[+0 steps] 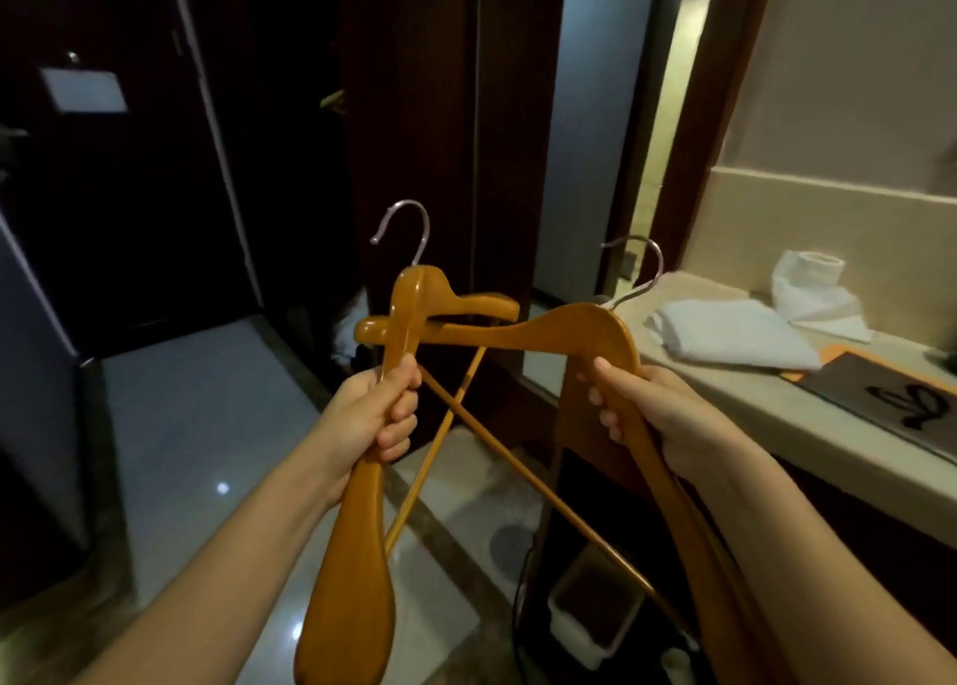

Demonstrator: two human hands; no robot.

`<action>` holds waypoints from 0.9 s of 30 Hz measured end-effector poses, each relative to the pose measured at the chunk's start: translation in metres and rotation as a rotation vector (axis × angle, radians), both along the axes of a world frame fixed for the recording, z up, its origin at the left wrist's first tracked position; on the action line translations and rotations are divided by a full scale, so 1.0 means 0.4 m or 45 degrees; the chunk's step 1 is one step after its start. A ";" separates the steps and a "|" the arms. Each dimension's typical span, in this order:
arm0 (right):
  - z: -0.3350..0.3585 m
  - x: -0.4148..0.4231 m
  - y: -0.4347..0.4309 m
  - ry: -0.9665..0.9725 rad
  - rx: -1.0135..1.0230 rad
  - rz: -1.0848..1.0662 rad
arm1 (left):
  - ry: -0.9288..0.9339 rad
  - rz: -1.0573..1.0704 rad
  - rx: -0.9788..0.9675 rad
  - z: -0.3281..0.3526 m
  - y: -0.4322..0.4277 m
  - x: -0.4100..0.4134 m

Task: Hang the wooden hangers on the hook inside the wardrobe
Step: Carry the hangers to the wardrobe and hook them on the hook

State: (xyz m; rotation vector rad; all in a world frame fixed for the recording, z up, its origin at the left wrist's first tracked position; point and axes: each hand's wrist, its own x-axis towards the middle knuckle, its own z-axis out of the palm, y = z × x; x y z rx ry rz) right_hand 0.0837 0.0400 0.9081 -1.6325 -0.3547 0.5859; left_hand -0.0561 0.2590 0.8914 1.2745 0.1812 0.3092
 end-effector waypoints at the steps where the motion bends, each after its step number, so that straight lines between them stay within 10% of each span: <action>1: -0.024 -0.020 0.020 0.017 -0.015 0.042 | 0.030 0.003 0.021 -0.023 0.008 -0.030; 27: -0.596 -0.036 0.071 0.494 -0.553 0.693 | 1.019 0.514 -0.235 -0.621 0.001 -0.343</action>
